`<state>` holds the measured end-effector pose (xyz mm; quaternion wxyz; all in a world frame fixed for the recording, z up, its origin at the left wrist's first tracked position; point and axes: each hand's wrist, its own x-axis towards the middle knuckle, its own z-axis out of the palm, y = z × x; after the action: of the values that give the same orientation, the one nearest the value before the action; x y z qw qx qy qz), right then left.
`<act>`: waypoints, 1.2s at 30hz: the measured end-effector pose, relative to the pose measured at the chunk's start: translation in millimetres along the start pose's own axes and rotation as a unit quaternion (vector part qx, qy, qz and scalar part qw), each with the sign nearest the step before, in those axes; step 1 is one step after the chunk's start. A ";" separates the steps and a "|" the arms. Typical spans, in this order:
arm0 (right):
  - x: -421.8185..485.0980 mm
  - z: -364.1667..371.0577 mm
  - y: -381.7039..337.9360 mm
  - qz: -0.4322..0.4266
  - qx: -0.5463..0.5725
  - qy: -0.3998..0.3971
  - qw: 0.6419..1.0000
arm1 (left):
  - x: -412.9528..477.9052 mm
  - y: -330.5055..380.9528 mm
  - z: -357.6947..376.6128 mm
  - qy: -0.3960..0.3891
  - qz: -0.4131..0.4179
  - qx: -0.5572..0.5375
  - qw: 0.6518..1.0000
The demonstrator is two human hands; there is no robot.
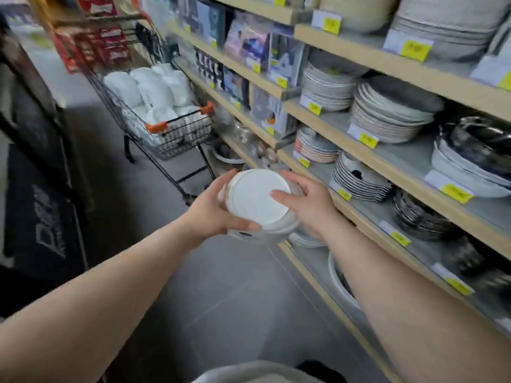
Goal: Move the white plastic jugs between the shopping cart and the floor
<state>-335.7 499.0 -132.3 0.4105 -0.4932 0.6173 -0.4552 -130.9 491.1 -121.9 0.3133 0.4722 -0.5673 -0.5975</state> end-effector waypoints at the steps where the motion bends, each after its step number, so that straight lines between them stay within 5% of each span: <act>1: 15.2 18.3 -4.9 -0.008 0.002 -0.016 1.000 | 2.9 -0.4 -17.8 0.018 0.007 -0.005 1.000; 19: 337.5 270.9 -95.9 -0.107 0.020 -0.282 0.953 | 172.8 13.6 -280.0 0.337 -0.019 0.031 0.941; 26: 429.7 368.9 -113.0 -0.087 0.006 -0.305 0.948 | 240.6 -6.1 -386.4 0.333 -0.008 0.003 0.943; 36: 555.3 510.3 -153.4 -0.057 0.039 -0.204 0.977 | 361.6 -0.8 -593.8 0.258 -0.009 0.053 0.965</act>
<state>90.2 -141.9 -142.9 0.5201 -0.5937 0.4727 -0.3919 286.1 -64.7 -145.0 0.4183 0.6309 -0.4941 -0.4275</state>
